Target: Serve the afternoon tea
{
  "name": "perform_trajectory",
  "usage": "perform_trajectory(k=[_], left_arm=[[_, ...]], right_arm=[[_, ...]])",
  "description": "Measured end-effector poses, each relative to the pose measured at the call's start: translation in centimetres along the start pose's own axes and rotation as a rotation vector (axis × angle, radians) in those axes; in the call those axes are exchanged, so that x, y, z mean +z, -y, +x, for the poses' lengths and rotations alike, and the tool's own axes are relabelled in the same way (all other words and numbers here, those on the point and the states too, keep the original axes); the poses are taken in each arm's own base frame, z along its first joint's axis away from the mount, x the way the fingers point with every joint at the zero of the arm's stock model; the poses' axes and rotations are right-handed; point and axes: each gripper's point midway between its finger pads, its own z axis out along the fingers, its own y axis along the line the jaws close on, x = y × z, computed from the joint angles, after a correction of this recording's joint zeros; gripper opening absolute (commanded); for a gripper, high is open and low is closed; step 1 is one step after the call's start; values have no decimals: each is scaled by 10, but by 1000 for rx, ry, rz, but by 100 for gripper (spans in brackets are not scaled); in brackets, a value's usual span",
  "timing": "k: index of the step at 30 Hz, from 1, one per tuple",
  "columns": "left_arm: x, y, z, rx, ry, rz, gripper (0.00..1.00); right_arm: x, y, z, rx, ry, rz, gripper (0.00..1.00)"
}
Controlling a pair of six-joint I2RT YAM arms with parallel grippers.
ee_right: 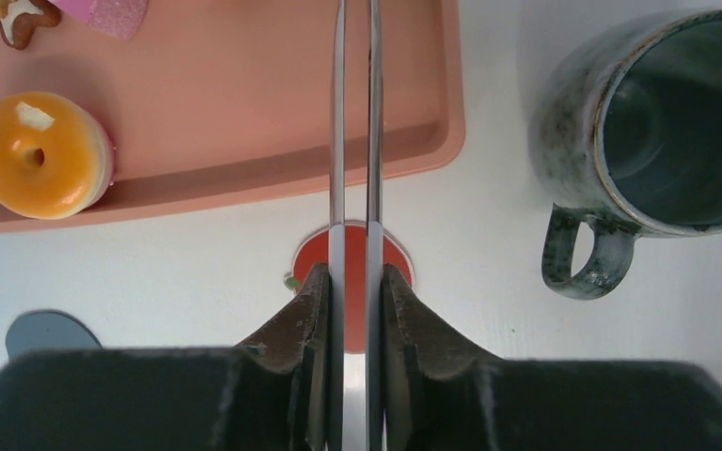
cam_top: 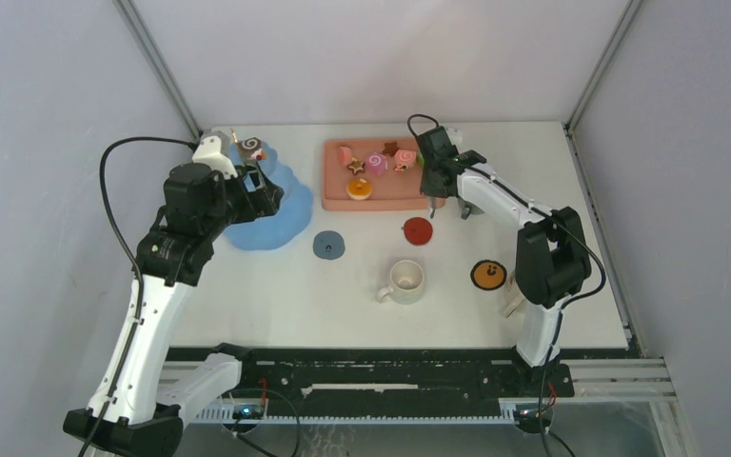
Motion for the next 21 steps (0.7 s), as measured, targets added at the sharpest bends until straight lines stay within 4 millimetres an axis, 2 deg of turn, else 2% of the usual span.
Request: perform_trajectory(k=[1, 2, 9, 16, 21], left_arm=[[0, 0, 0, 0, 0, 0, 83], [0, 0, 0, 0, 0, 0, 83], [0, 0, 0, 0, 0, -1, 83], [-2, -1, -1, 4, 6, -2, 83], [-4, -6, -3, 12, 16, -33, 83]], right_arm=[[0, 0, 0, -2, 1, 0, 3], [0, 0, 0, -5, 1, 1, 0], [-10, 1, -3, -13, 17, -21, 0], [-43, 4, -2, -45, 50, -63, 0], [-73, -2, 5, -112, 71, -112, 0]])
